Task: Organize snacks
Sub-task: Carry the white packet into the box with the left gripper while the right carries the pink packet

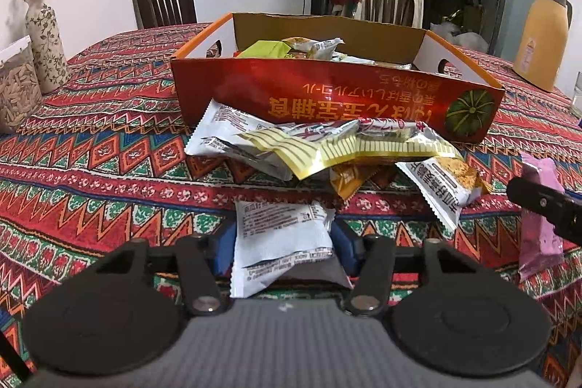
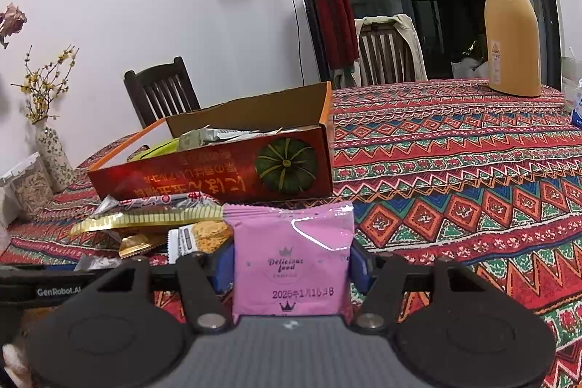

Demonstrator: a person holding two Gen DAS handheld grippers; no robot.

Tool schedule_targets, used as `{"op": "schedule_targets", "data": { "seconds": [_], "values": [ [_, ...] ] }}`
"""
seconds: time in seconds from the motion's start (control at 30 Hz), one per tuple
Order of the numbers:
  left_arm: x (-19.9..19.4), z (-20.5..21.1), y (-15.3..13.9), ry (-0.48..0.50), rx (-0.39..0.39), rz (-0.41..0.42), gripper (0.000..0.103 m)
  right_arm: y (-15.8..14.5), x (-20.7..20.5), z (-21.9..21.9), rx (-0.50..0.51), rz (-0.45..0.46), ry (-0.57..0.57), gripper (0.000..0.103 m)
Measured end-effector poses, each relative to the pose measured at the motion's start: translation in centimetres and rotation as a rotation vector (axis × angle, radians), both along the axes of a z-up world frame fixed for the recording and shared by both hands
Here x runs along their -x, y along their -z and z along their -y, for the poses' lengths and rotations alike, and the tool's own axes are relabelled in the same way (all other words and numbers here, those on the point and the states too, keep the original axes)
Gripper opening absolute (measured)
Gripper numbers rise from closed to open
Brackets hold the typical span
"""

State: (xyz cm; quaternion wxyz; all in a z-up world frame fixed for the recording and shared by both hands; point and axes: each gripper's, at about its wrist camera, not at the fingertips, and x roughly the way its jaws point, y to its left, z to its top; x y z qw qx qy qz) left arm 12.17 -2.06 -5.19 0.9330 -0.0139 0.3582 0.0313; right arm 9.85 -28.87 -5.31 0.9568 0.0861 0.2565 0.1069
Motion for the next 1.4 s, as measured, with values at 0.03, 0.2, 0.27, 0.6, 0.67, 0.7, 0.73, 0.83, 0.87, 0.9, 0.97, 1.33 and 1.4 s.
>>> {"op": "schedule_targets", "data": {
  "seconds": [0.03,0.2,0.27,0.6,0.67,0.7,0.73,0.83,0.87,0.9,0.97,1.33,1.4],
  "values": [
    [0.1,0.0,0.0,0.002,0.002,0.002,0.054,0.0,0.0,0.0,0.0,0.001,0.002,0.06],
    [0.9,-0.2,0.0,0.018,0.01,0.012,0.053,-0.1,0.3,-0.1,0.005,0.018,0.006,0.06],
    [1.3,-0.3,-0.1,0.025,0.011,0.014,0.053,-0.2,0.5,-0.2,0.012,0.027,0.008,0.06],
    [3.9,-0.7,-2.5,0.08,0.023,0.088,0.053,-1.4,1.5,-0.3,0.031,0.058,0.012,0.06],
    [4.5,-0.5,-3.3,0.099,0.021,0.118,0.053,-1.9,1.7,-0.3,0.032,0.07,0.008,0.06],
    [4.7,-0.4,-3.8,0.101,0.022,0.13,0.053,-2.3,1.8,-0.3,0.033,0.077,0.007,0.06],
    [4.8,-0.3,-4.2,0.101,0.024,0.145,0.053,-2.6,1.9,-0.4,0.036,0.086,0.006,0.06],
    [4.9,-0.1,-5.6,0.105,0.026,0.188,0.053,-3.9,1.8,-0.8,0.044,0.115,0.004,0.06],
    [4.8,-0.1,-6.1,0.107,0.027,0.201,0.053,-4.2,1.7,-1.0,0.047,0.124,0.004,0.06],
    [4.6,-0.1,-6.6,0.109,0.026,0.213,0.053,-4.6,1.5,-1.2,0.051,0.133,0.004,0.06],
    [4.1,0.1,-7.7,0.11,0.024,0.24,0.053,-5.5,0.9,-1.4,0.056,0.149,0.004,0.06],
    [-2.1,-0.1,-12.0,0.069,0.021,0.343,0.053,-9.9,-4.7,-3.8,0.079,0.238,0.004,0.06],
    [-3.6,-0.4,-12.3,0.049,0.027,0.353,0.053,-10.5,-6.1,-4.4,0.088,0.246,0.003,0.06]
  ]
}}
